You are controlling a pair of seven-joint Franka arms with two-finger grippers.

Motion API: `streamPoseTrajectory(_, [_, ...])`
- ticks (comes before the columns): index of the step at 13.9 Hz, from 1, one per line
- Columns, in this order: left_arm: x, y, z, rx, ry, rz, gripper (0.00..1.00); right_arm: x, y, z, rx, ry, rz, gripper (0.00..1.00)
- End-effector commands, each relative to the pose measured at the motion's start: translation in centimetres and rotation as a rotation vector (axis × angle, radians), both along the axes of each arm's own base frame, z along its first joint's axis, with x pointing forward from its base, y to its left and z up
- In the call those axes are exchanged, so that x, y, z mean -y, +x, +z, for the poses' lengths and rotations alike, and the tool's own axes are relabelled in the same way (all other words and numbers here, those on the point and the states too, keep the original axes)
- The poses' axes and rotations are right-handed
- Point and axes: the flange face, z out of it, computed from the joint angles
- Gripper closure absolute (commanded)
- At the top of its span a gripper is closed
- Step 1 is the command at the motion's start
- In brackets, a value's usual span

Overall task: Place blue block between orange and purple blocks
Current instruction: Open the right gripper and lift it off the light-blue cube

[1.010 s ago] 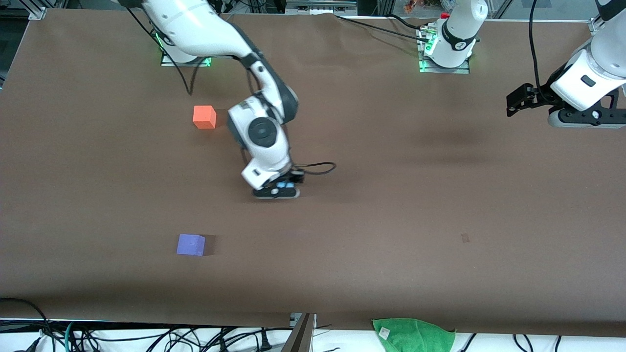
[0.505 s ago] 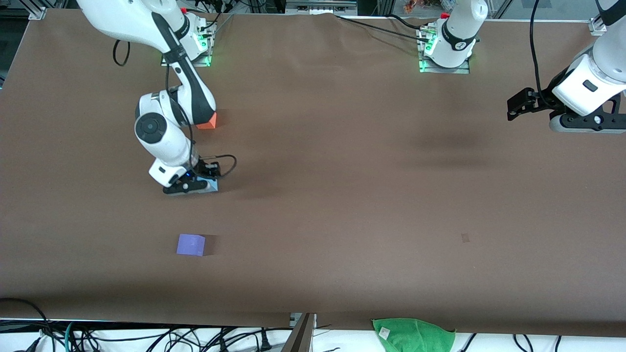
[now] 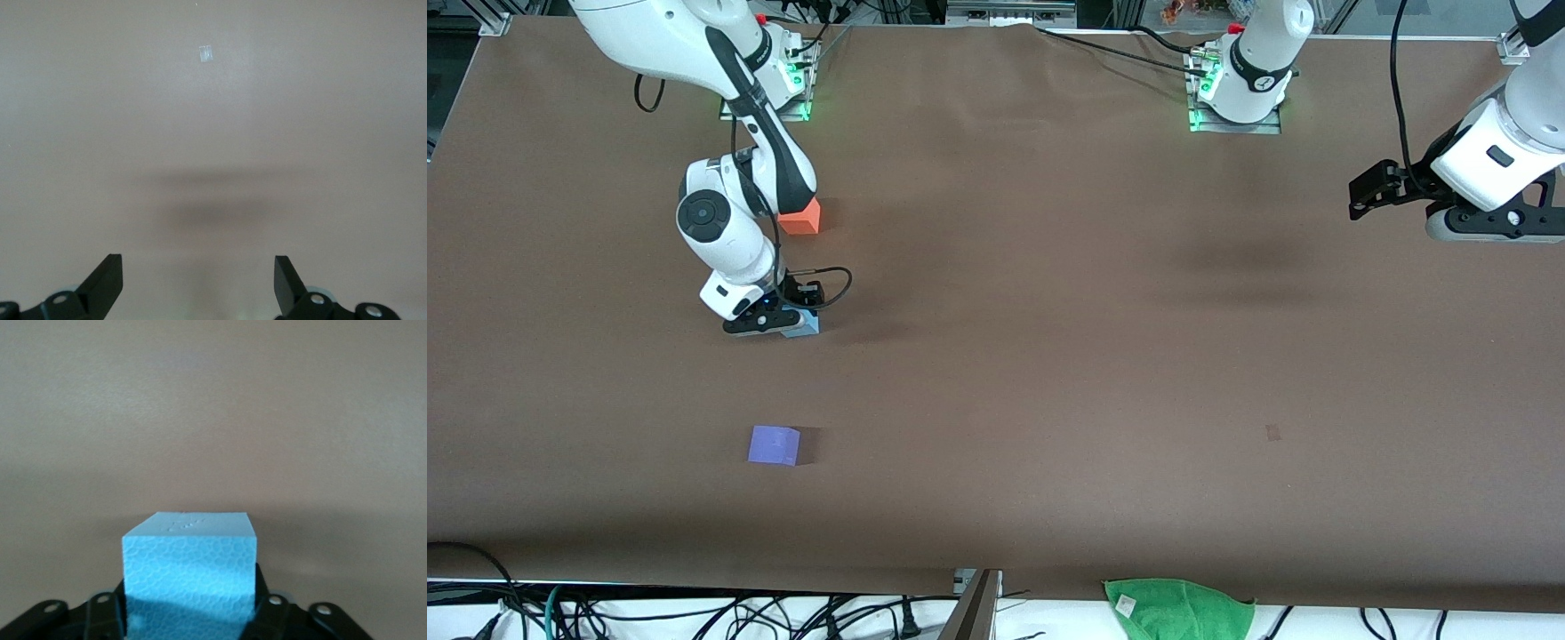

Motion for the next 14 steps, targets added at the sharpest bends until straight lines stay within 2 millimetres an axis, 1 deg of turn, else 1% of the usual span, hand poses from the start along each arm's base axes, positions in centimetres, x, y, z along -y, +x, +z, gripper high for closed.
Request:
streamPoseTrajectory(1, [1.0, 0.3, 0.7, 0.003, 0.009, -0.023, 0.0, 0.3, 0.1, 1.3, -0.002, 0.027, -0.053, 0.0])
streamPoseTrajectory(4, [1.2, 0.2, 0.7, 0.003, 0.011, -0.027, 0.0, 0.1, 1.0, 4.1, 0.012, 0.04, -0.064, 0.0])
streamPoseTrajectory(5, [1.2, 0.2, 0.7, 0.003, 0.011, -0.027, 0.0, 0.1, 1.4, 4.7, 0.022, 0.043, -0.063, 0.0])
streamPoseTrajectory(6, [1.2, 0.2, 0.8, 0.005, 0.009, -0.026, 0.0, 0.7, 1.6, 5.4, 0.032, 0.044, -0.072, 0.0])
streamPoseTrajectory(7, [1.2, 0.2, 0.7, 0.003, 0.009, -0.026, 0.0, 0.6, 1.8, 6.9, 0.042, 0.052, -0.072, 0.0])
streamPoseTrajectory(9, [1.2, 0.2, 0.7, 0.003, 0.009, -0.026, 0.0, -0.3, 2.5, 11.9, 0.013, 0.064, -0.072, 0.0])
streamPoseTrajectory(11, [1.1, 0.2, 0.7, 0.003, 0.011, -0.026, 0.0, -1.2, 3.8, 18.5, -0.068, 0.061, -0.08, 0.0])
streamPoseTrajectory(12, [1.1, 0.2, 0.7, 0.003, 0.011, -0.026, 0.0, -1.8, 4.1, 21.9, -0.139, 0.043, -0.082, 0.0])
streamPoseTrajectory(13, [1.2, 0.2, 0.7, 0.003, 0.009, -0.026, 0.0, -1.7, 4.6, 24.6, -0.157, 0.038, -0.08, 0.0])
streamPoseTrajectory(14, [1.2, 0.2, 0.7, 0.003, 0.009, -0.026, 0.0, -1.5, 4.4, 27.0, -0.147, 0.043, -0.069, 0.0])
